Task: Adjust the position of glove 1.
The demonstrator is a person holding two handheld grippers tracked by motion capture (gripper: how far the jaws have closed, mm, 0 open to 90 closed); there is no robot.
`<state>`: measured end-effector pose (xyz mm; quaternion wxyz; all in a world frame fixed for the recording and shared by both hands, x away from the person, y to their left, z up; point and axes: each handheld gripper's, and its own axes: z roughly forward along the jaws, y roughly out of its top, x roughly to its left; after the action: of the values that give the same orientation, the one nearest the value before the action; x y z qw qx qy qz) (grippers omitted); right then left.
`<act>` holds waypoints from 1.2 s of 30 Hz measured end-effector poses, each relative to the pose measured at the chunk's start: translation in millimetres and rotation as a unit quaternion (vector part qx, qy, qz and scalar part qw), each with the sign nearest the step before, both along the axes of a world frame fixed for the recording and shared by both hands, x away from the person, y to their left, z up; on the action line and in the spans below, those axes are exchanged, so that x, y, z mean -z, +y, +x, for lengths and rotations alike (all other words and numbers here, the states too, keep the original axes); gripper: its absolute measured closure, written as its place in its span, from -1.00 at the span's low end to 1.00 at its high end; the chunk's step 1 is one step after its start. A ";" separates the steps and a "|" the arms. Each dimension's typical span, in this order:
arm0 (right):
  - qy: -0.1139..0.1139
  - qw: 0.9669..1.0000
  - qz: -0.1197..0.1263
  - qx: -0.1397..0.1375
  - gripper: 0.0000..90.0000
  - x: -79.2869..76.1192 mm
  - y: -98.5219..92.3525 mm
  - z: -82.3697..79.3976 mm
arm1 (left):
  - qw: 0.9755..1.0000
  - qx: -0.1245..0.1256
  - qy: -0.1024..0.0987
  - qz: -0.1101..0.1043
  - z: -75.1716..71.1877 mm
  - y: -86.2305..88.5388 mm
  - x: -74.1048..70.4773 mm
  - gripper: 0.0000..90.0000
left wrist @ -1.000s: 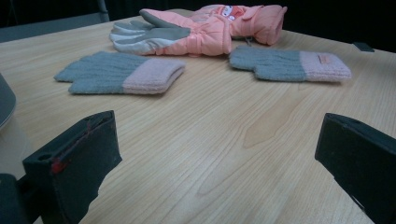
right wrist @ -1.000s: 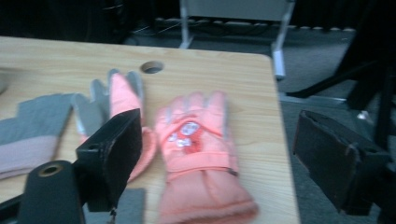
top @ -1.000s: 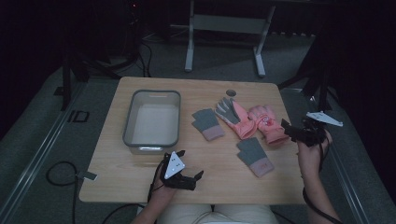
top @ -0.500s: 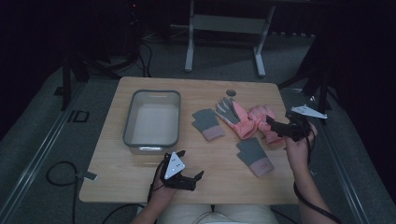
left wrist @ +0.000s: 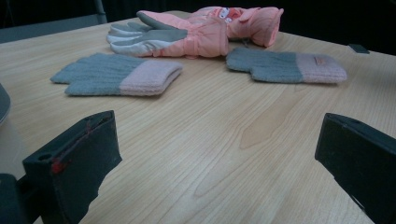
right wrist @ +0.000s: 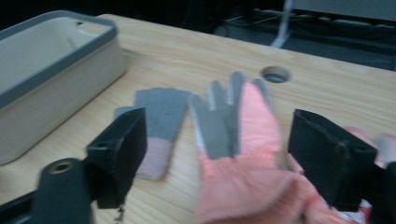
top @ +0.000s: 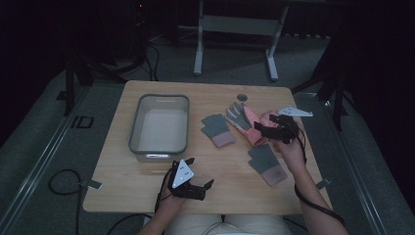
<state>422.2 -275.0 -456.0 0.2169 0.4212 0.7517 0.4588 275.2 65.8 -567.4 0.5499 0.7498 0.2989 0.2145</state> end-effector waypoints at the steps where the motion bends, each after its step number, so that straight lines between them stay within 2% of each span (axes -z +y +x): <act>1: 0.000 1.000 0.000 0.000 -0.52 0.0 0.0 0.0 | 1.000 0.000 0.000 0.000 0.0 0.0 0.0 -1.00; 2: -0.004 1.000 -0.004 -0.005 -0.47 1.4 4.1 1.3 | 1.000 0.000 0.000 0.000 0.1 0.1 0.0 -1.00; 3: -0.010 1.000 -0.015 -0.016 -0.33 3.7 12.7 3.3 | 1.000 0.000 0.001 -0.001 0.2 0.1 0.0 -1.00; 4: -0.010 1.000 -0.015 -0.016 -0.33 3.7 12.7 3.3 | 1.000 0.001 0.001 -0.001 0.2 0.2 0.0 -1.00; 5: -0.011 0.999 -0.021 -0.023 -0.22 5.9 21.6 5.8 | 1.000 0.002 0.001 -0.001 0.3 0.2 0.0 -1.00; 7: -0.010 0.999 -0.023 -0.029 -0.19 7.1 25.9 7.5 | 1.000 0.002 -0.001 -0.001 0.0 0.4 0.1 -1.00; 8: -0.007 0.999 -0.028 -0.038 -0.10 9.6 34.8 10.2 | 1.000 0.002 -0.001 -0.002 0.0 0.4 0.1 -1.00; 12: -0.005 0.998 -0.036 -0.051 -0.04 14.0 48.5 14.7 | 1.000 0.003 0.000 -0.003 0.2 1.0 0.1 -1.00; 19: 0.020 0.996 -0.047 -0.070 0.14 27.8 81.4 32.4 | 1.000 0.003 -0.001 -0.006 0.0 1.5 0.1 -1.00; 24: 0.034 0.995 -0.056 -0.073 0.22 34.7 94.1 43.6 | 1.000 0.004 0.000 -0.006 0.2 2.0 0.1 -1.00; 25: 0.045 0.994 -0.057 -0.077 0.24 38.2 99.7 48.7 | 1.000 0.004 -0.001 -0.007 0.2 2.0 0.2 -1.00; 27: 0.047 0.994 -0.062 -0.077 0.27 40.3 102.3 51.2 | 1.000 0.004 -0.001 -0.008 0.0 2.1 0.2 -1.00; 30: 0.076 0.992 -0.058 -0.087 0.34 49.6 110.4 61.7 | 1.000 0.005 0.000 -0.009 0.2 2.3 0.2 -1.00; 32: 0.080 0.991 -0.061 -0.089 0.34 51.9 112.7 63.5 | 1.000 0.005 -0.001 -0.009 0.2 2.4 0.2 -1.00; 36: 0.078 0.989 -0.088 -0.092 0.33 64.0 122.8 71.1 | 1.000 0.006 0.000 -0.010 0.0 2.5 0.2 -1.00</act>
<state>493.3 -152.1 -520.0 0.1502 0.3644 0.8392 0.3748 275.3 68.3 -567.7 0.5584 0.7462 0.2966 0.2086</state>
